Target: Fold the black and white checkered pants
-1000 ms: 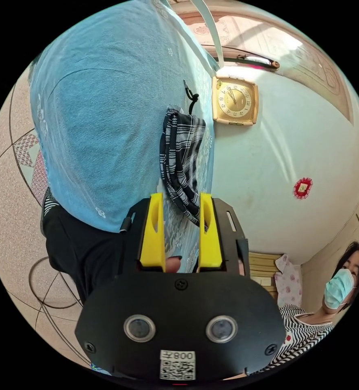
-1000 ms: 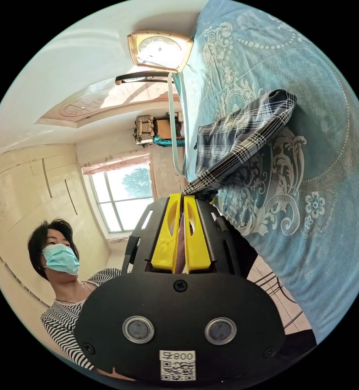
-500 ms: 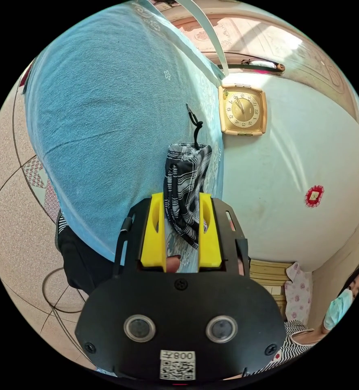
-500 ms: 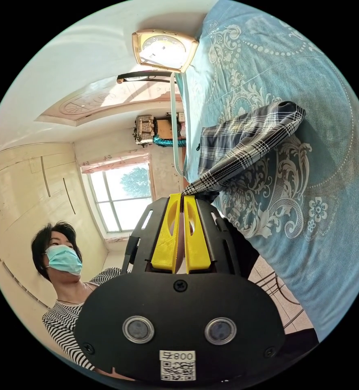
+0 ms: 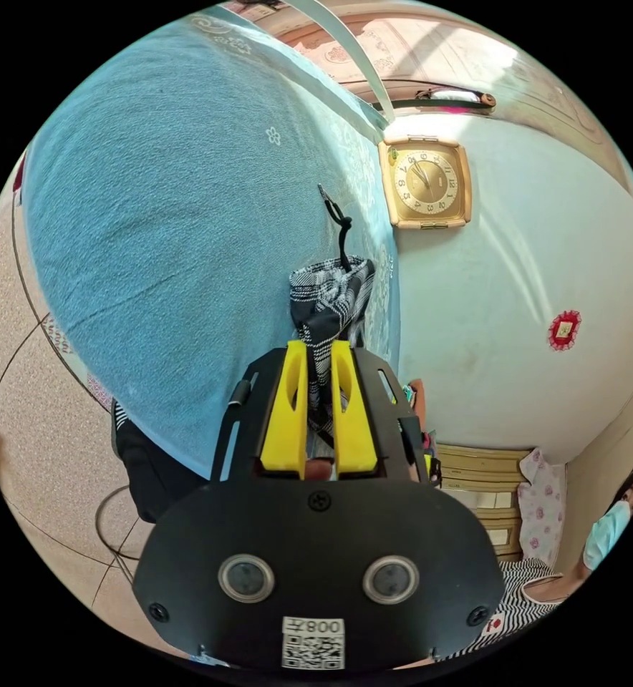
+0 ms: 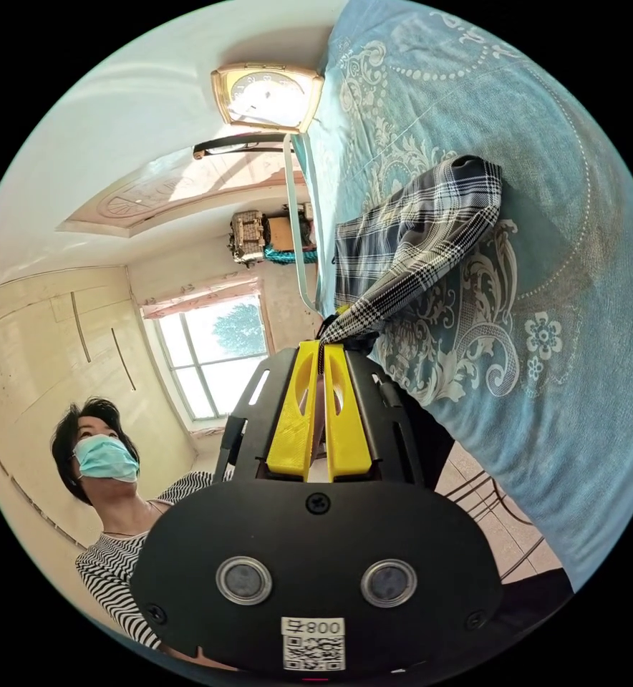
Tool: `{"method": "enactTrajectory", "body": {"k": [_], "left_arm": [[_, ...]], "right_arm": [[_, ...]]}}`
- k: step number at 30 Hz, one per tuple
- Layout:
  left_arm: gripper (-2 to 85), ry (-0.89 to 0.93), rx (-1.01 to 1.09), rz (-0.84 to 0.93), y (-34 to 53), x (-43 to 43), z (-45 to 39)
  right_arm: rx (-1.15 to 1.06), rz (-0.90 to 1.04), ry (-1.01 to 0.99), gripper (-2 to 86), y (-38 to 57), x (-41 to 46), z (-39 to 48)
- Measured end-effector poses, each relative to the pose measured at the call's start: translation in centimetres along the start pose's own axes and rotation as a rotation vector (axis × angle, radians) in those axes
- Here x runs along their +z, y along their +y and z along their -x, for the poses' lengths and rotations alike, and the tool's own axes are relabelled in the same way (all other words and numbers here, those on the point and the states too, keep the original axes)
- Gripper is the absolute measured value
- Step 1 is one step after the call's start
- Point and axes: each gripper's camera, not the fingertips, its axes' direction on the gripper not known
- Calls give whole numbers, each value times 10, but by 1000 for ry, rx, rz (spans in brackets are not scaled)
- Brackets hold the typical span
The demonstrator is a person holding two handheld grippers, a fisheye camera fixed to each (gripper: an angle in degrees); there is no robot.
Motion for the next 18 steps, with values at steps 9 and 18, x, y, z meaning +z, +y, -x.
{"method": "enactTrajectory", "body": {"k": [9,18], "left_arm": [[52,4,38,32,47,14,-39],[45,20,75,61,116,43,-96]], "right_arm": [[48,-14,-1,6,52,-23,-7],[71,-55,-24,6,129,-66,-5]]}}
